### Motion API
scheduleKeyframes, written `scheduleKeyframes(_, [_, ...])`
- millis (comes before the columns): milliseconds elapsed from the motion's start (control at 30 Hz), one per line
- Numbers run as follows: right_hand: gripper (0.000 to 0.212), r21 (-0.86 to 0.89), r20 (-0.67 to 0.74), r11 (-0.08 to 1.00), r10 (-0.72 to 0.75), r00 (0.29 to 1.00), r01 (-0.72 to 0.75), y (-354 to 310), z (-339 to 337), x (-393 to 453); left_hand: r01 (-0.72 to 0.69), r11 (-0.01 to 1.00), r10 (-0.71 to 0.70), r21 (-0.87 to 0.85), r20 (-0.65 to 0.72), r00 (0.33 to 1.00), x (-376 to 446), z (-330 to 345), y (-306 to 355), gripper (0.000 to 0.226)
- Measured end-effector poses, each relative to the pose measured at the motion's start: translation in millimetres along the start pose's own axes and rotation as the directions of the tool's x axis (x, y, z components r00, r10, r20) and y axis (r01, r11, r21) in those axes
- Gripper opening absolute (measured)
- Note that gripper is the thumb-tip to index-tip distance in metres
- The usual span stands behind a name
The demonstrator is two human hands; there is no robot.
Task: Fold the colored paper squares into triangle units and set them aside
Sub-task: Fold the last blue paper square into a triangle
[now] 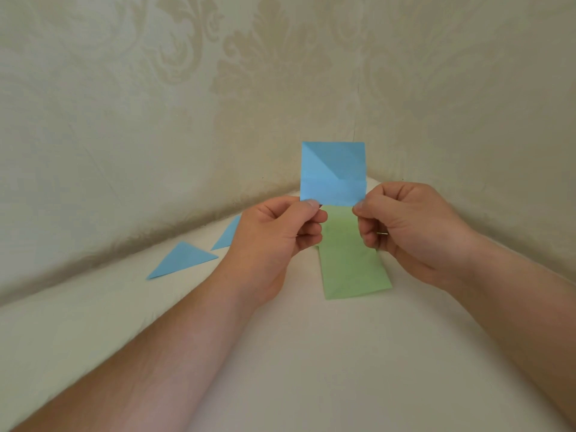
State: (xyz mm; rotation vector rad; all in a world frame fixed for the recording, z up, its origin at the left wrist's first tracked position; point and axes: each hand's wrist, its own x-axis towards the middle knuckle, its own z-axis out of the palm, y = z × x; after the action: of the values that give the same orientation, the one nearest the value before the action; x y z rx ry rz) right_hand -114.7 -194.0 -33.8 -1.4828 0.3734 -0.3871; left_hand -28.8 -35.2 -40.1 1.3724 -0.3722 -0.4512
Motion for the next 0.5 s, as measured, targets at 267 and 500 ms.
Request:
scheduleKeyframes(267, [0.032,0.033,-0.002,0.999,-0.001,1.000,0.001,-0.4,-1.2,0.6,0.038,0.999,-0.038,-0.016,0.021,0.999,-1.2,3.5,1.6,0.023])
scheduleKeyframes(500, [0.028,0.053,0.028,0.999,0.007,1.000,-0.008,0.7,-0.3,-0.7,-0.011,1.000,0.011,-0.010,-0.003,1.000,0.9,1.5,-0.7,0.022])
